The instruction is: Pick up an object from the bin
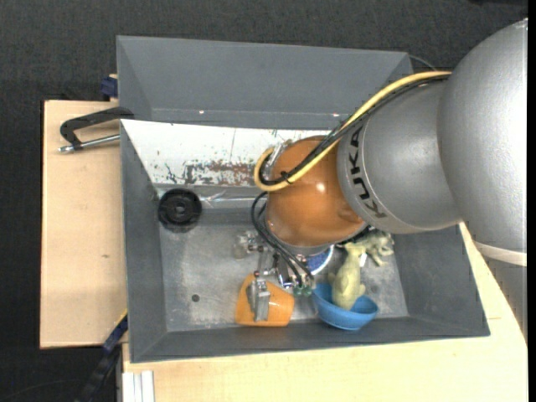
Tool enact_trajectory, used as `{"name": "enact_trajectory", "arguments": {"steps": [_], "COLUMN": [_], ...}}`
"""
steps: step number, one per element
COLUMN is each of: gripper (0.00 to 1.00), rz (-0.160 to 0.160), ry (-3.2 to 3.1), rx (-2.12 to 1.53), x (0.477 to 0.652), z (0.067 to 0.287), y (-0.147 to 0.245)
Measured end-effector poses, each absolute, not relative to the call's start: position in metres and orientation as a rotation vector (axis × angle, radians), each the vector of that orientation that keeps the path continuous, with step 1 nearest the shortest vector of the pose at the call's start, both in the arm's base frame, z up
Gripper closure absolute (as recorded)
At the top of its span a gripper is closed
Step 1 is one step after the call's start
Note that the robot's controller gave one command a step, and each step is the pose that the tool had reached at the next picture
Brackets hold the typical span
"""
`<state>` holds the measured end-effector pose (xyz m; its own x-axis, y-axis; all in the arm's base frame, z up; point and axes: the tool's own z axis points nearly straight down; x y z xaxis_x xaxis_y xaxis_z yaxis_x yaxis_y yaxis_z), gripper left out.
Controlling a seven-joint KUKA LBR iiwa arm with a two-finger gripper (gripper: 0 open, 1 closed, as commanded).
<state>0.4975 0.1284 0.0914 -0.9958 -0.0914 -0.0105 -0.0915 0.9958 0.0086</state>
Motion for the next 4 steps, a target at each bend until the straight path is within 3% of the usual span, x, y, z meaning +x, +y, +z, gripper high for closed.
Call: {"name": "enact_trajectory", "arguments": {"steps": [1, 2, 3, 4], "gripper": [0.0, 0.0, 1.0, 1.0], "rz": [0.002, -0.002, 0.003, 0.014], "ry": [3.141, 3.138, 3.139, 3.14], "rx": [0.0, 0.104, 0.107, 0.199], "x": [0.497, 0.499, 0.5, 0.518], "z": [0.078, 0.077, 0.078, 0.079], "y": [0.063, 0.111, 0.112, 0.108]}}
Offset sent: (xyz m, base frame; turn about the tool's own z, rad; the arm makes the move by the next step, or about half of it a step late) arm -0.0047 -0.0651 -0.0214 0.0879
